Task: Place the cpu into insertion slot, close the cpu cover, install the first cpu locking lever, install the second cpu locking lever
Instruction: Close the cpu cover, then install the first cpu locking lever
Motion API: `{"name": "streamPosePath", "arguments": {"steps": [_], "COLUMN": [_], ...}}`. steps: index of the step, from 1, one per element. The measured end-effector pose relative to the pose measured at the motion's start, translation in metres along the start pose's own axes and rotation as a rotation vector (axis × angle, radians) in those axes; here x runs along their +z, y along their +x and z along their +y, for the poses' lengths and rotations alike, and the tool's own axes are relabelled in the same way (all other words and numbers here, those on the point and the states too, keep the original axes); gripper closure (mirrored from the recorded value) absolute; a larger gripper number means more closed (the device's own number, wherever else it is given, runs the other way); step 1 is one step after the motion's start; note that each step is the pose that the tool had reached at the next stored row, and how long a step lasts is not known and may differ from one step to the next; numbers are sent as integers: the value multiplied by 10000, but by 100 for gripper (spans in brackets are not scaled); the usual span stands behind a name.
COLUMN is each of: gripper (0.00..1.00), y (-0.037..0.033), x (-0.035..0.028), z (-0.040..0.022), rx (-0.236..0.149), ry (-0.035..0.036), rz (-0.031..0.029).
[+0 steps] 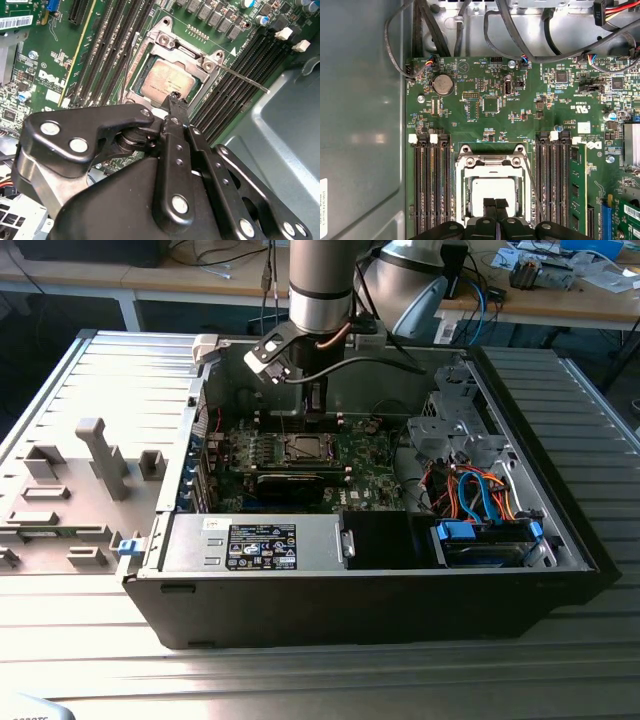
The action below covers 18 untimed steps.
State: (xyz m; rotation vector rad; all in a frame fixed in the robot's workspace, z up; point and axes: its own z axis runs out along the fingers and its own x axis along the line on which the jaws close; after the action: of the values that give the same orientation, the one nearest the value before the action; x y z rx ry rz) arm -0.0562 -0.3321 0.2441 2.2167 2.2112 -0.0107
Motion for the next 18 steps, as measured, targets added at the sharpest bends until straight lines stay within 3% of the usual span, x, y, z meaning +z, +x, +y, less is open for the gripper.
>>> {"name": "streamPosePath", "arguments": {"steps": [12, 18], "gripper": [89, 89], "y": [0, 0], "x": [-2, -2], "z": [0, 0], "rx": [-94, -716], "ry": [-1, -9], "rz": [1, 2]}}
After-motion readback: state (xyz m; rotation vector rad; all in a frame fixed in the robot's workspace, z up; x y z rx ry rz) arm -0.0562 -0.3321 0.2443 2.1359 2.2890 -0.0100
